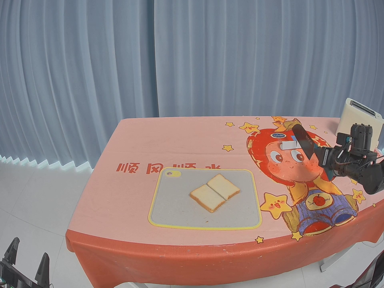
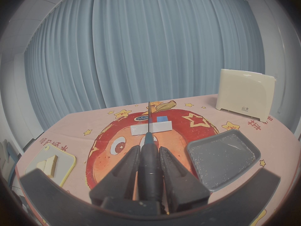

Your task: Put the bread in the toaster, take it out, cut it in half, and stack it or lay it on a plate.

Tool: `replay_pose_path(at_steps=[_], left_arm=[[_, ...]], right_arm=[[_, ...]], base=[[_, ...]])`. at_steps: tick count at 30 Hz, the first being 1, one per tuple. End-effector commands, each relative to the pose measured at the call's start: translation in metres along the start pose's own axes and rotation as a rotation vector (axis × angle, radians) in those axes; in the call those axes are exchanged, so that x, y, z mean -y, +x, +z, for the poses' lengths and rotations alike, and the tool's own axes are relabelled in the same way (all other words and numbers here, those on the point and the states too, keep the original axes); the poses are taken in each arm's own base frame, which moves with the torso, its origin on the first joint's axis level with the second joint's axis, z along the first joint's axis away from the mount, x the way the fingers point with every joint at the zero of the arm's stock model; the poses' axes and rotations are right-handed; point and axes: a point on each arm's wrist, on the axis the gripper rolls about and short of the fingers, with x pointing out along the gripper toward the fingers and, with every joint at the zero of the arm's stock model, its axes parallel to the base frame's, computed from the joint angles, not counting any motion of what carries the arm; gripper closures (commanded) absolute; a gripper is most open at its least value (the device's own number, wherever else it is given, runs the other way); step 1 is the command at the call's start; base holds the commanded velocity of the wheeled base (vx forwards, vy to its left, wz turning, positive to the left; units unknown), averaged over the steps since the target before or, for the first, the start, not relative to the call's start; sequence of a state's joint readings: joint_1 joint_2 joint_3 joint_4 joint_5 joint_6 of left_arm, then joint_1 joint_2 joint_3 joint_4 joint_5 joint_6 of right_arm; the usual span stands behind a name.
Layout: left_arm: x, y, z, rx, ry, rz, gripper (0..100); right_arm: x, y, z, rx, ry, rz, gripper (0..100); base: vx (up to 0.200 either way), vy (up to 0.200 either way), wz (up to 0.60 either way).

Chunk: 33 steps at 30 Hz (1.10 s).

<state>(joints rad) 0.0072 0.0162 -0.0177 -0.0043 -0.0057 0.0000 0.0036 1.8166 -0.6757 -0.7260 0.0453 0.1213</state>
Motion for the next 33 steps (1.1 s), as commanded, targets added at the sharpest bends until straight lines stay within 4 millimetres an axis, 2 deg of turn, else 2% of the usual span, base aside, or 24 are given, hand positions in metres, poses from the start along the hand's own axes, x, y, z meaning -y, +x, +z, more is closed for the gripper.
replay_pose_path(at_steps=[1,33], left_arm=[[0.0,0.0,-0.0052,-0.001,0.0,0.0,0],[0.0,0.0,-0.0052,-0.001,0.0,0.0,0]], right_arm=[[-0.0002,0.0002,-0.0006,-0.002,0.0,0.0,100],[-0.0013,0.0045,-0.0055,-0.023,-0.004,0.003,100]], base=[[0.0,0.0,0.0],[0.0,0.0,0.0]])
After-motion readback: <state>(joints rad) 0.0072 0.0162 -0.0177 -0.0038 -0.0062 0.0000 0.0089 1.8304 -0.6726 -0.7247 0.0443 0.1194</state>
